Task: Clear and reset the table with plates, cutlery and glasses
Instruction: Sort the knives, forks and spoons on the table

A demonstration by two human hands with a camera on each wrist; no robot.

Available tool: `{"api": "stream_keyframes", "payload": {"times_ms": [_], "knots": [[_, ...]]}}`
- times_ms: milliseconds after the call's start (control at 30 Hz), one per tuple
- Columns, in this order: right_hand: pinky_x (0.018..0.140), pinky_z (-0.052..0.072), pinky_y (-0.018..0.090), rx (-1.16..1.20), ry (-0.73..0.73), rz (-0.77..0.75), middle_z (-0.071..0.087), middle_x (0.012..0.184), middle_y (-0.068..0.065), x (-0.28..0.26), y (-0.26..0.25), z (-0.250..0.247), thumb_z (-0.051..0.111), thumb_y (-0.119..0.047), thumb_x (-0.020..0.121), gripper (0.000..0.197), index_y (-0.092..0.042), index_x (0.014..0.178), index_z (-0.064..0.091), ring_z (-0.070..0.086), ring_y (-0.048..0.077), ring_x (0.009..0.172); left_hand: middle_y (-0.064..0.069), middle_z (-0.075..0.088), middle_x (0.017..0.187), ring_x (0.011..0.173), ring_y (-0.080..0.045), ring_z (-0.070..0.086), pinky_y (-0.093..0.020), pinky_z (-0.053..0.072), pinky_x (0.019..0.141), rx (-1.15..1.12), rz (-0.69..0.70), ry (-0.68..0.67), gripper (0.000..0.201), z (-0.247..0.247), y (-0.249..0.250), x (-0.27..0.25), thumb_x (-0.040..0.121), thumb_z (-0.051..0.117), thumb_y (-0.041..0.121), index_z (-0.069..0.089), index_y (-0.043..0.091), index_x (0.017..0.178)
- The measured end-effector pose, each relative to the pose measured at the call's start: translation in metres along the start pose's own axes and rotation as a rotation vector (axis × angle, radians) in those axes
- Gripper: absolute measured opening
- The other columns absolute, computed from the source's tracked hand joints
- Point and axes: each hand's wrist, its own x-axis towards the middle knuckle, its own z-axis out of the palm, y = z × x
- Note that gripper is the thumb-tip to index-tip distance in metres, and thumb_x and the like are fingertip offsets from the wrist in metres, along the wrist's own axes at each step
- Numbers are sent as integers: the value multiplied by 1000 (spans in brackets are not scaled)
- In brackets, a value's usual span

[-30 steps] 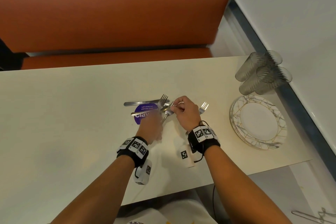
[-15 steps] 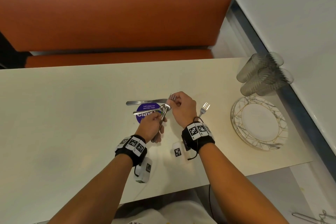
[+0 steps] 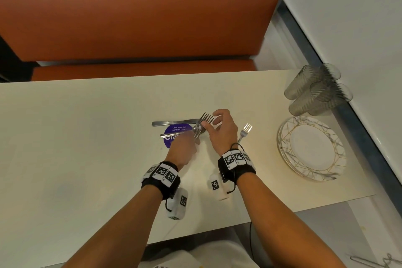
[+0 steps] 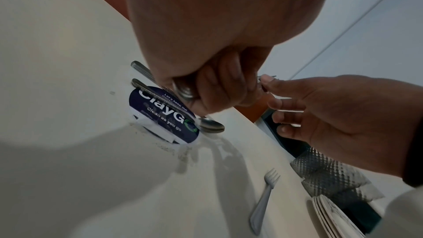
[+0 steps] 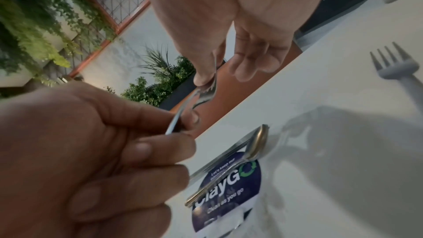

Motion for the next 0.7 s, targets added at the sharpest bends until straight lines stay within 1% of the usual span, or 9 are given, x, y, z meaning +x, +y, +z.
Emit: {"api": "stream_keyframes", "payload": {"times_ms": [67,133,200,267,367,433,533,633,700], "knots": [[61,42,13,16,-34,39,65,95,-7,2,0,-3,80,-37,82,50,-27,122,52,59,7,70,2,45,58,45,-10,32,-24,25,42,-5,2,-13,32,-1,-1,0,106,36,19,61,13,87],[66,50,16,39,-116,46,70,93,-6,7,1,-5,78,-33,85,47,-23,126,57,65,8,71,3,45,57,45,-11,31,-24,24,43,-17,3,-33,34,-1,0,-2,106,35,22,60,14,85],[67,54,25,48,-185,24,74,87,1,11,3,-6,75,-26,88,30,-17,115,67,70,14,69,2,45,57,45,-11,32,-25,24,44,-33,-6,-58,34,-1,2,-5,105,34,24,59,14,84],[65,56,27,5,-200,13,74,82,2,15,3,-7,75,-24,87,19,-13,102,70,71,17,67,-1,46,58,44,-13,33,-25,25,43,-46,-7,-76,34,0,4,-6,106,34,24,59,12,85],[67,59,34,-17,-183,28,74,80,2,21,3,-7,78,-26,85,19,-13,95,69,71,21,68,-8,53,61,42,-20,42,-26,31,42,-27,40,-79,34,1,0,-7,107,35,18,62,4,91],[70,59,37,-25,-164,34,74,80,2,23,4,-7,78,-29,84,20,-14,93,69,71,23,70,-10,55,63,45,-21,47,-28,37,43,22,64,-66,35,3,-6,-7,108,37,16,64,0,94],[71,59,40,-39,-158,55,73,79,2,24,7,-7,77,-30,85,21,-13,95,69,71,23,69,-2,53,66,55,-16,46,-31,39,53,111,90,-2,34,7,-15,-4,107,42,19,64,12,83],[66,59,36,-40,-156,80,74,77,4,22,8,-11,76,-29,86,21,-12,94,69,70,23,63,2,55,70,65,-15,47,-35,39,66,182,126,21,33,8,-18,2,105,45,24,61,19,77],[63,58,34,-31,-163,81,74,77,4,22,10,-15,75,-29,87,19,-12,93,69,70,23,61,3,55,71,66,-16,48,-37,40,68,229,128,0,32,9,-17,4,105,45,25,59,20,77]]}}
